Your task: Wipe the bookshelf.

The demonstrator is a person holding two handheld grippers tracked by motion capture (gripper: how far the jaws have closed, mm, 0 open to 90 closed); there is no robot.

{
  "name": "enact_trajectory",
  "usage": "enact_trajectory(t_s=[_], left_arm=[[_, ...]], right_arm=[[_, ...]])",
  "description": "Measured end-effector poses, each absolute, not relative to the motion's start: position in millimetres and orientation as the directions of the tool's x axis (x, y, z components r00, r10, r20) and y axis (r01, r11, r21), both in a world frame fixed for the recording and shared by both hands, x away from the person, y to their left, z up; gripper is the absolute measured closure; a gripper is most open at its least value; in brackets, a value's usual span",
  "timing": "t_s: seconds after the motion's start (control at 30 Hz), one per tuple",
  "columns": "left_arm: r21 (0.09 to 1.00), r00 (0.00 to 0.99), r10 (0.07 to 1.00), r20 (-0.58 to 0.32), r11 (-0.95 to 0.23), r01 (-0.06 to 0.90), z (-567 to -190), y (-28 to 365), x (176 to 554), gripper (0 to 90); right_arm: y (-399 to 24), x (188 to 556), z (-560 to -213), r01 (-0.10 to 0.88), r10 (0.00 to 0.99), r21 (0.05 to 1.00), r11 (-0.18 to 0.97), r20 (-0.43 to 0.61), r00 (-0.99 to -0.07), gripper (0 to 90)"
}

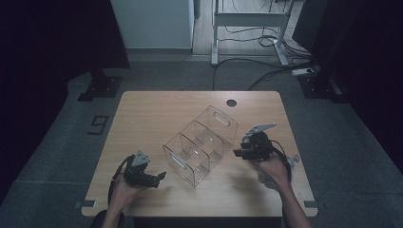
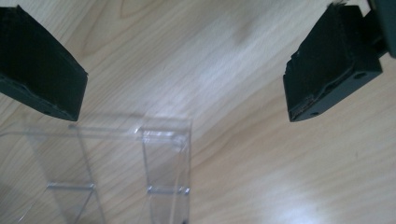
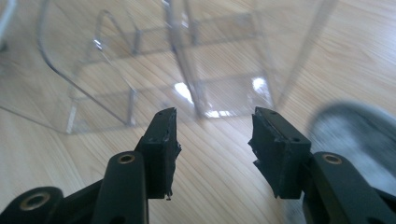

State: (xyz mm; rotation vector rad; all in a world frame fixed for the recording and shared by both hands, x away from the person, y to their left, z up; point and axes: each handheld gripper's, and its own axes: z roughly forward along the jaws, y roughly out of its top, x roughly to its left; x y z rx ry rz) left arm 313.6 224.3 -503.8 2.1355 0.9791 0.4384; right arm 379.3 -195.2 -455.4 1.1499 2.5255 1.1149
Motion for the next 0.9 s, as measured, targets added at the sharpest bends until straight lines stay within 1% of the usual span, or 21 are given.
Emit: enact_trajectory(t_s=[0.13, 0.2, 0.47, 0.67, 0.9], left_arm=[[0.749, 0.662, 0.750, 0.014, -0.446, 0.490, -501.8, 214.8, 316.6, 0.5], [0.753, 0.665, 0.747, 0.004, -0.440, 0.489, -501.5, 211.3, 319.2, 0.8], [0.753, 0.665, 0.747, 0.009, -0.443, 0.488, -505.0, 198.0, 331.3, 1.0], [0.746, 0.659, 0.752, 0.008, -0.443, 0.497, -507.9, 195.7, 336.6, 0.0], [0.743, 0.636, 0.771, 0.004, -0.429, 0.515, -508.4, 204.2, 341.3, 0.0]], right_arm=[[-175.8, 386.1, -458.1, 0.571, 0.673, 0.685, 0.453, 0.156, -0.723, 50.6], [-168.1, 390.4, -460.9, 0.568, 0.664, 0.679, 0.465, 0.156, -0.731, 50.5], [-147.4, 400.8, -469.0, 0.551, 0.615, 0.676, 0.490, 0.180, -0.767, 53.0], [-141.6, 397.4, -468.3, 0.539, 0.606, 0.667, 0.515, 0.161, -0.779, 52.9], [-138.3, 389.2, -467.2, 0.532, 0.594, 0.664, 0.526, 0.161, -0.788, 51.9]])
